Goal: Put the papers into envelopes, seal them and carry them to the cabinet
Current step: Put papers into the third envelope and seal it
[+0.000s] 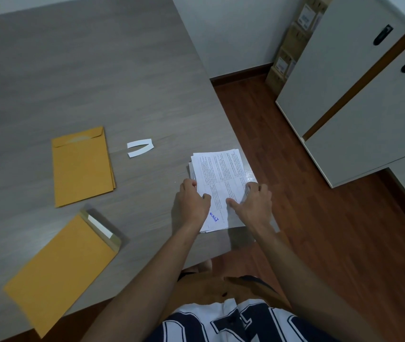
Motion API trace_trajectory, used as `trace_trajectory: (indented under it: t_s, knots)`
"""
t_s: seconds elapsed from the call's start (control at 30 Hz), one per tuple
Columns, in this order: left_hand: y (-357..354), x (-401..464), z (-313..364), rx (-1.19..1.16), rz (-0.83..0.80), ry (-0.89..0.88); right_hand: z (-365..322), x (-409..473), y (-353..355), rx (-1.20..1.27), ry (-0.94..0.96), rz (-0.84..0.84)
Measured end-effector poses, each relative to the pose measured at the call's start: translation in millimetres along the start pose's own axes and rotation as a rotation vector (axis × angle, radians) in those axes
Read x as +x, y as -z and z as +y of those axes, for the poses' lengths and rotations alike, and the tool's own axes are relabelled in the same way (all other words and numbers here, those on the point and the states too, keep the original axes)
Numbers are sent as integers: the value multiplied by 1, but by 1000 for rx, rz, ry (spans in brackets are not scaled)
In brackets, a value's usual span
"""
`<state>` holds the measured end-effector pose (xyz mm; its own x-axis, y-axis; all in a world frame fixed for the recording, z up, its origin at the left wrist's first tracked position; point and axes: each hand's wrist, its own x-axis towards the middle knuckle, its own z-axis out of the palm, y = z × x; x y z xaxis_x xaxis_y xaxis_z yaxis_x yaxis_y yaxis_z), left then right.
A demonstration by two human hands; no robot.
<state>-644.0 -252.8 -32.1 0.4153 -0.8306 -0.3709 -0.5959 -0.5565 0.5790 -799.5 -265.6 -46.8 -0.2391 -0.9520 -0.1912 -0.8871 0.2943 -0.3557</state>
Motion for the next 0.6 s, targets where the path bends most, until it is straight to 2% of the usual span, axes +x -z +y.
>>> trace_trajectory:
  t_s: [0.27, 0.43, 0.6]
  knots:
    - [0, 12, -1, -141, -52, 142, 0, -2, 4, 18, 15, -6]
    - [-8, 7, 3, 86, 63, -22, 1, -2, 5, 18, 31, 2]
    - [-14, -3, 0, 135, 83, -171, -1, -1, 4, 26, 12, -5]
